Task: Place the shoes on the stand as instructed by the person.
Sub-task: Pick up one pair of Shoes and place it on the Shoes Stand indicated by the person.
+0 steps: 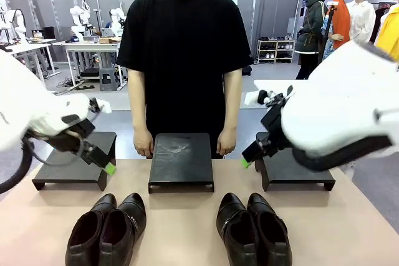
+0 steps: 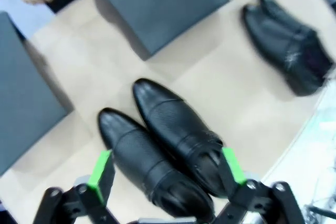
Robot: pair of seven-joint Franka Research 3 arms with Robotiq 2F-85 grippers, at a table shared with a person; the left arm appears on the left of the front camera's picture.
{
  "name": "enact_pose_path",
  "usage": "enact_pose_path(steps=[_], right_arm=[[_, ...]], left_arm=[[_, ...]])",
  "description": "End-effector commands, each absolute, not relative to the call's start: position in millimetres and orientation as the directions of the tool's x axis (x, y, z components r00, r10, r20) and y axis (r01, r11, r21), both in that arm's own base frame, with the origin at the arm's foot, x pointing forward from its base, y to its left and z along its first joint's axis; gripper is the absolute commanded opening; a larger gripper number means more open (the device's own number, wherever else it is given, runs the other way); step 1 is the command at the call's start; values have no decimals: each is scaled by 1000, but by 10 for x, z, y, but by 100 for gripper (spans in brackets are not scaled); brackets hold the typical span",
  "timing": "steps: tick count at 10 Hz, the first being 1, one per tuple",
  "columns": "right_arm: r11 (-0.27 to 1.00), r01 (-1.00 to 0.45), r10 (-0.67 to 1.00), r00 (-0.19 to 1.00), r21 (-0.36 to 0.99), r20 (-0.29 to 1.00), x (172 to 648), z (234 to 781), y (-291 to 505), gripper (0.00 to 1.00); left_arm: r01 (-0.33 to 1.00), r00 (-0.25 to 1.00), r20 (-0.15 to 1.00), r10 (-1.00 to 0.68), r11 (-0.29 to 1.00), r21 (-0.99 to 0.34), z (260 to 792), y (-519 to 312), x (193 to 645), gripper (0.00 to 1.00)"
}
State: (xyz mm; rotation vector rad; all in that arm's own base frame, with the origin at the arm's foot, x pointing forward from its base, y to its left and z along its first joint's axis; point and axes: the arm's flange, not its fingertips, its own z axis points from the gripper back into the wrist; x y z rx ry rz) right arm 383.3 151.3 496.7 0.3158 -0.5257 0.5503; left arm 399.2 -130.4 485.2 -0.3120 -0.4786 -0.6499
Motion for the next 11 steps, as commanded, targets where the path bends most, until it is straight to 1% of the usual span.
enact_pose_path(steps=[1, 2, 3, 4, 6, 7, 9, 11], right_arm=[[789, -555, 349, 758, 264, 551, 3711, 5193, 1011, 100], [762, -536, 269, 771, 362, 577, 3564, 5290, 708, 100], [725, -520, 197, 785, 452, 588, 3416, 5305, 422, 100], [685, -496, 105, 792, 533, 602, 3282, 5271, 125, 100], [608, -442, -24, 820, 659, 572, 3020, 5128, -419, 100], [551, -433, -75, 826, 713, 559, 2841, 5055, -729, 100], [525, -357, -205, 828, 772, 522, 2533, 4909, -1246, 100], [507, -320, -286, 814, 800, 506, 2219, 4789, -1553, 100]], left_arm=[[650, 716, 547, -434, 701, -295, 5155, -768, 3937, 100], [666, 714, 573, -402, 642, -380, 5205, -460, 3818, 100], [654, 732, 588, -344, 599, -462, 5186, -157, 3730, 100], [661, 727, 618, -299, 546, -514, 5150, 95, 3657, 100], [642, 726, 678, -116, 469, -607, 5013, 666, 3430, 100], [634, 716, 698, -25, 443, -634, 4917, 978, 3306, 100], [650, 678, 727, 107, 375, -661, 4761, 1428, 3057, 100], [611, 643, 715, 274, 378, -695, 4566, 1813, 2814, 100]])
